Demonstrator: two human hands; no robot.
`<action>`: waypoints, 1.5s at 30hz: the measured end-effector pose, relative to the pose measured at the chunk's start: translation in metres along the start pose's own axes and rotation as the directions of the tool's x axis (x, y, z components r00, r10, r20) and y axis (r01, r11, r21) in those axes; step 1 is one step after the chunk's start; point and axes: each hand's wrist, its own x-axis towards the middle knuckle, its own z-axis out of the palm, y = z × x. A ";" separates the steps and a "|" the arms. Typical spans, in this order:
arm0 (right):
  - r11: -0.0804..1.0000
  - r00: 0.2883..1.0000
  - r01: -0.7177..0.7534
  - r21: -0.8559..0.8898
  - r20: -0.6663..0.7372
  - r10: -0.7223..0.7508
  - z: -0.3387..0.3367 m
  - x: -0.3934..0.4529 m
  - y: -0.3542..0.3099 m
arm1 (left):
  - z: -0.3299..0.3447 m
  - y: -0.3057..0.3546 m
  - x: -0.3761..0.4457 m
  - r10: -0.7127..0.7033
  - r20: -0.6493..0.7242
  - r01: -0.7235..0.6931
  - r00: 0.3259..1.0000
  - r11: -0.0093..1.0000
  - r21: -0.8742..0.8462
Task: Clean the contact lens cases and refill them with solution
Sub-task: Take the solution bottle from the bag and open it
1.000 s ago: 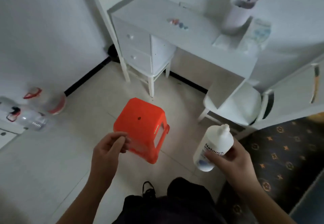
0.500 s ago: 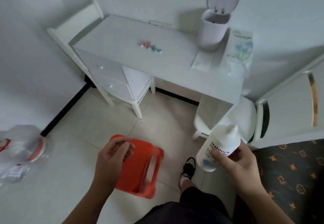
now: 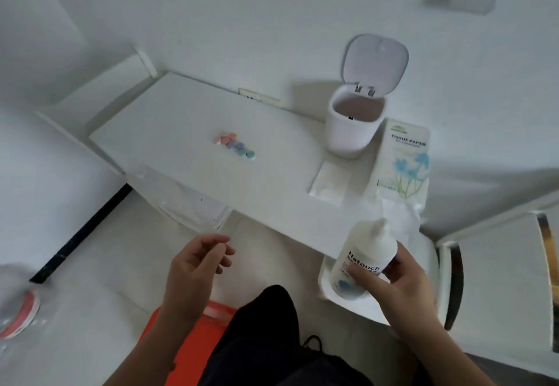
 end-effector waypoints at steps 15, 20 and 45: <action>0.997 0.962 -0.054 0.048 -0.267 0.065 0.085 0.161 -0.026 | 0.048 0.029 0.256 0.049 0.390 -0.086 0.919 0.993 0.080; 0.986 0.921 -0.088 0.145 -0.366 0.136 0.146 0.209 -0.049 | 0.035 0.031 0.326 0.131 0.686 -0.352 0.716 0.916 0.193; 0.897 0.905 0.145 -0.418 -0.310 -0.291 0.167 0.331 -0.008 | 0.082 -0.030 0.427 0.380 0.821 -0.846 0.425 0.490 0.211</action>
